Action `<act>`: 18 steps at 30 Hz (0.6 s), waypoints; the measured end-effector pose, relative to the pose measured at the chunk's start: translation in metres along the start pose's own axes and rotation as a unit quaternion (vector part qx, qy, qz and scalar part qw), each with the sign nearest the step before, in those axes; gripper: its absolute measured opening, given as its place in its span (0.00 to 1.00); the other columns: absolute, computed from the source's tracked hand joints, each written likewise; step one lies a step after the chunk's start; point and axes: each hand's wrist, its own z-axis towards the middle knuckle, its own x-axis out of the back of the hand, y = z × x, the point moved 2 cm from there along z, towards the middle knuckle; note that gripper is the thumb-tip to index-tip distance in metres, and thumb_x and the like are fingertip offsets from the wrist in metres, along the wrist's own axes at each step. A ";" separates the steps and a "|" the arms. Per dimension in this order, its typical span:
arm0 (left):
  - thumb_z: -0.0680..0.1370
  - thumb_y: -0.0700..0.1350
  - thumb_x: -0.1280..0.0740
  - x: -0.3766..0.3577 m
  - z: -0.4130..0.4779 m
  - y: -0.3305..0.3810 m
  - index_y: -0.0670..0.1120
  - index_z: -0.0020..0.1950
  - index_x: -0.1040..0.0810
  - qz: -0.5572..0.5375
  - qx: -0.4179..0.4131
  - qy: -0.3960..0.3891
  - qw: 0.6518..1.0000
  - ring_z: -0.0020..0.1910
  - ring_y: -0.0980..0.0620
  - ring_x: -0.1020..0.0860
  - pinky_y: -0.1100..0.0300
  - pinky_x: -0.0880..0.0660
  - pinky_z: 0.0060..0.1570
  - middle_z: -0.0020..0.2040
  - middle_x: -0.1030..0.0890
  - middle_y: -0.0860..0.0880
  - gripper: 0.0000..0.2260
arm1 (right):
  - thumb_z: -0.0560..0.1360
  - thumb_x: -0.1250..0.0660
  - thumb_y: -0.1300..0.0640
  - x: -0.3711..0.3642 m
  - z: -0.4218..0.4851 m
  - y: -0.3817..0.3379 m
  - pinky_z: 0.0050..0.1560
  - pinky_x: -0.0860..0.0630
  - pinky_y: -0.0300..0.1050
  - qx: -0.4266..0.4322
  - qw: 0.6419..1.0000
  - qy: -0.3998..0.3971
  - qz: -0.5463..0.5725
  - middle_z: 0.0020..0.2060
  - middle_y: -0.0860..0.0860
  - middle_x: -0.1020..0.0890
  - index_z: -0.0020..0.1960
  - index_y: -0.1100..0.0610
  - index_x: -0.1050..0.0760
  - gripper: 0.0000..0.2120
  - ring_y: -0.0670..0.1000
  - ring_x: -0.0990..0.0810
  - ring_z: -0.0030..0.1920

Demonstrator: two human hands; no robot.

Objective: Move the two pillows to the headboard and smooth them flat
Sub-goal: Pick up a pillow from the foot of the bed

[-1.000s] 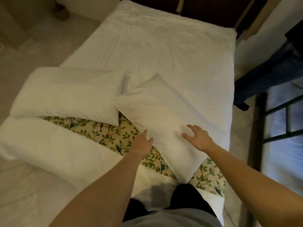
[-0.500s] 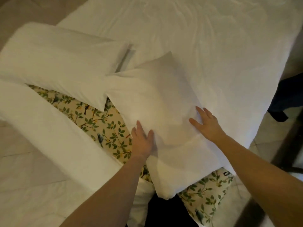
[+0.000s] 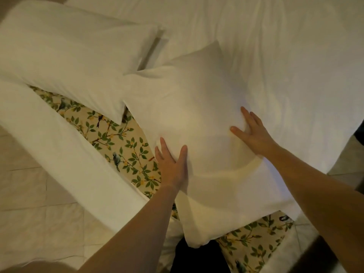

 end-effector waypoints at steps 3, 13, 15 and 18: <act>0.77 0.74 0.36 -0.003 0.004 -0.001 0.69 0.84 0.58 -0.019 0.007 0.010 1.000 0.86 0.44 0.54 0.40 0.47 0.81 0.86 0.60 0.56 0.44 | 0.64 0.36 0.14 -0.005 0.004 0.002 0.82 0.44 0.58 -0.003 1.000 0.001 0.019 0.86 0.42 0.50 0.69 0.11 0.55 0.40 0.51 0.46 0.85; 0.74 0.78 0.35 -0.008 0.016 -0.010 0.73 0.82 0.58 -0.038 0.009 0.009 0.999 0.86 0.45 0.52 0.40 0.45 0.80 0.85 0.59 0.60 0.44 | 0.64 0.34 0.15 -0.014 0.015 0.002 0.82 0.46 0.61 -0.019 0.998 -0.015 0.058 0.85 0.43 0.49 0.68 0.10 0.56 0.41 0.49 0.48 0.85; 0.75 0.77 0.35 -0.009 0.016 -0.010 0.74 0.82 0.57 -0.043 0.009 0.012 0.999 0.85 0.47 0.52 0.41 0.45 0.79 0.86 0.58 0.59 0.43 | 0.64 0.36 0.14 -0.017 0.013 -0.001 0.82 0.43 0.63 -0.020 0.998 -0.013 0.061 0.85 0.45 0.45 0.71 0.14 0.56 0.43 0.52 0.43 0.84; 0.74 0.77 0.35 -0.012 0.013 -0.006 0.75 0.81 0.56 -0.058 0.014 0.029 0.998 0.85 0.47 0.48 0.43 0.42 0.77 0.86 0.54 0.58 0.42 | 0.64 0.38 0.13 -0.024 0.005 -0.010 0.80 0.39 0.63 -0.013 0.998 -0.002 0.057 0.84 0.46 0.42 0.80 0.23 0.55 0.51 0.55 0.37 0.82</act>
